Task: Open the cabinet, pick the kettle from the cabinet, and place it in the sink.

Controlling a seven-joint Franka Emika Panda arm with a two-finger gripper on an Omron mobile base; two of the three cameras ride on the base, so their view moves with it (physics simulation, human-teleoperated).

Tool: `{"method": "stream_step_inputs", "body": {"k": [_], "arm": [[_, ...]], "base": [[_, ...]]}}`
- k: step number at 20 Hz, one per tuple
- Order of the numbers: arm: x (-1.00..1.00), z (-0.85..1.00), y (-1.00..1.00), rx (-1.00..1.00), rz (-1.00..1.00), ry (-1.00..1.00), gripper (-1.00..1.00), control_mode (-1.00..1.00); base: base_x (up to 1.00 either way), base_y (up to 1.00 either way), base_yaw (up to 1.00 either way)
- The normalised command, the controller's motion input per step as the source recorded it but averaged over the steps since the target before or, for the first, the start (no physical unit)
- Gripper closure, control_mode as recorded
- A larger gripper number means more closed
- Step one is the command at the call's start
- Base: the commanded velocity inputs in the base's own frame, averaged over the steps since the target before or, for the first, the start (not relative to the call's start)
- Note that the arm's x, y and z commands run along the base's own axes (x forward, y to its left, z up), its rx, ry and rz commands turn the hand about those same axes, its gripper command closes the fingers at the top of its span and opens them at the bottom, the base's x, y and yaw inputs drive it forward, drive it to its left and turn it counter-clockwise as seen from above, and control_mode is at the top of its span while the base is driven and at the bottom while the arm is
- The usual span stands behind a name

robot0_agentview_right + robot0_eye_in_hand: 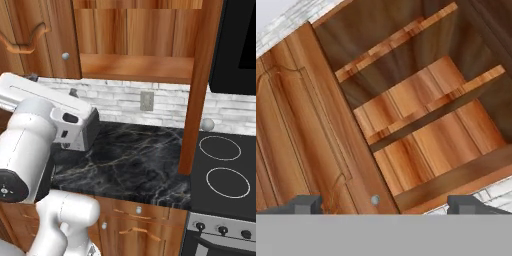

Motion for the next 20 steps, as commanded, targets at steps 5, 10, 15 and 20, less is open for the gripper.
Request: {"method": "stream_step_inputs", "body": {"k": [5,10,15,20], "arm": [[-0.01,0.0,0.57,-0.1,0.1,0.0,-1.0,-1.0],[0.07,0.02,0.45,-0.26,0.0,-0.02,-1.0,-1.0],[0.18,0.04,0.33,-0.24,0.0,0.01,-1.0,-1.0],[0.25,0.06,0.2,-0.13,0.0,0.12,-1.0,-1.0]], "base": [[0.0,0.0,0.0],[0.0,0.0,0.0],[0.0,0.0,0.0],[0.0,0.0,0.0]]}}
